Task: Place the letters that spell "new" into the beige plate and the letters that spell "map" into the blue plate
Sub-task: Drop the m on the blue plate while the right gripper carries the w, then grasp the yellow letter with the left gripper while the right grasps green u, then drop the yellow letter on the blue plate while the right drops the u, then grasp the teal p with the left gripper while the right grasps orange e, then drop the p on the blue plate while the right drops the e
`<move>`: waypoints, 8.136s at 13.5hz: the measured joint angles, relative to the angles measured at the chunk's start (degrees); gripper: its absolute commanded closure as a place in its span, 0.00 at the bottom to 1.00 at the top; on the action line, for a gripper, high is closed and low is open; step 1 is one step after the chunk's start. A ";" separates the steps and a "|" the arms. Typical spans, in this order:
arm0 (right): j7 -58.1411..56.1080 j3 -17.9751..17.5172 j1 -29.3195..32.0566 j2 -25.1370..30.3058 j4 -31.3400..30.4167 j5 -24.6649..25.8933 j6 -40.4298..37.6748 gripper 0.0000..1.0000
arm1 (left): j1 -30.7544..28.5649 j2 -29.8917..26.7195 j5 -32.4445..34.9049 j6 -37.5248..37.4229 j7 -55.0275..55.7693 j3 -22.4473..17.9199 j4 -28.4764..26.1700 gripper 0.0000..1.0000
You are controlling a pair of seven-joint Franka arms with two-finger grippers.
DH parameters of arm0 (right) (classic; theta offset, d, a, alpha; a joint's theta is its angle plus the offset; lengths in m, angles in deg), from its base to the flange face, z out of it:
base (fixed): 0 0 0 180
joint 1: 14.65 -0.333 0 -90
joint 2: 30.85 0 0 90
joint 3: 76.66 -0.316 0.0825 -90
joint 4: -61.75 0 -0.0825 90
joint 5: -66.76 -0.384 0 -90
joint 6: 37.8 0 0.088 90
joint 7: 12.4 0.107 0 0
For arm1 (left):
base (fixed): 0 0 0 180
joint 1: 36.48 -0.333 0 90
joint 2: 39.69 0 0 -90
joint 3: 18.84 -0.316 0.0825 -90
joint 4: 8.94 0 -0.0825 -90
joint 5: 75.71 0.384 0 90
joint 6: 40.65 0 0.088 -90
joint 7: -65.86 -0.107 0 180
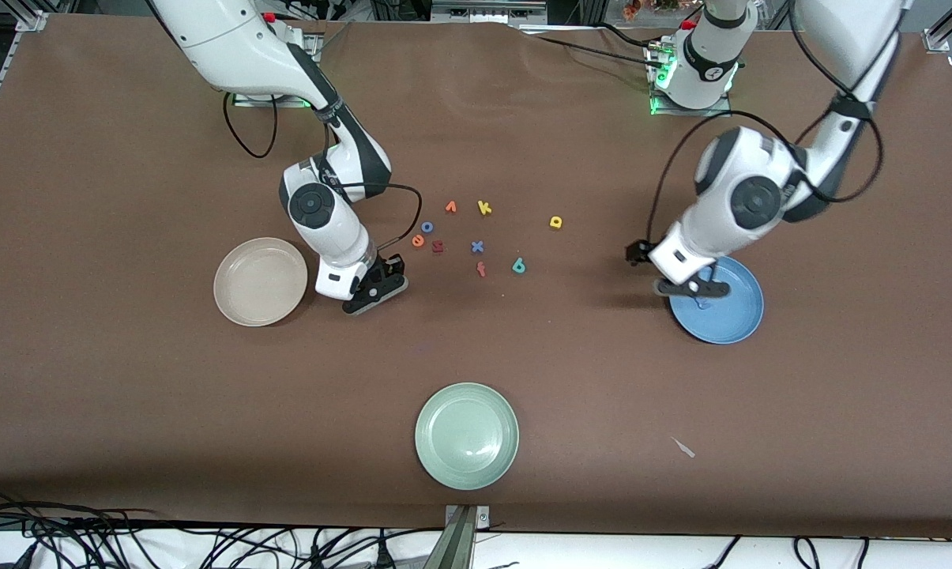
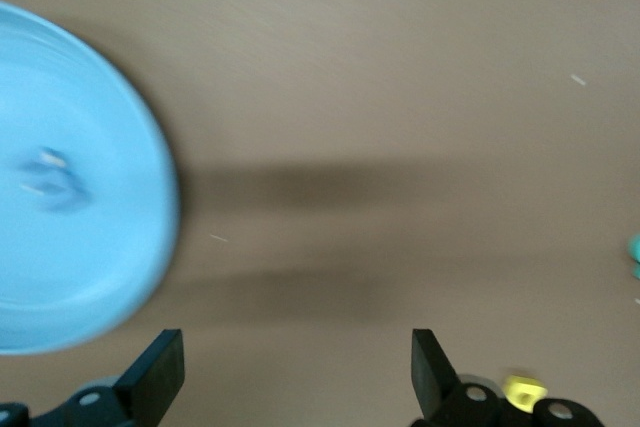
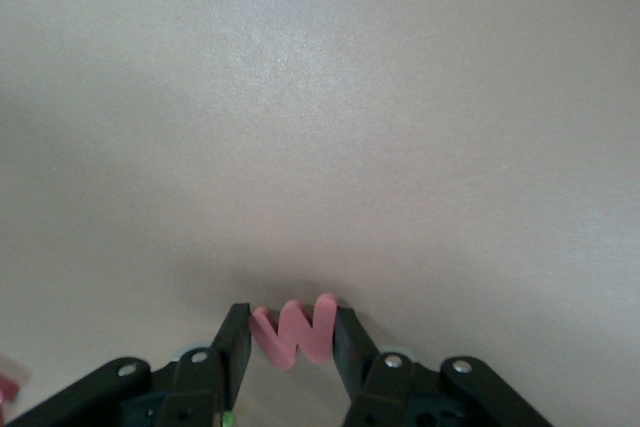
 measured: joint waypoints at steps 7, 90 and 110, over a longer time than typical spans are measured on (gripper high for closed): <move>-17.99 7.13 6.30 10.34 -1.67 0.07 -15.98 0.75 | 7.61 0.71 4.12 3.61 4.55 4.37 -4.75 0.00; 69.13 -15.20 3.93 2.73 -9.71 20.79 1.76 0.39 | 27.27 26.00 18.14 0.51 27.25 -4.16 23.16 0.27; 62.92 -12.70 4.45 4.46 -9.84 25.50 -1.85 0.84 | 27.55 26.39 18.14 0.36 28.69 -4.43 24.32 0.91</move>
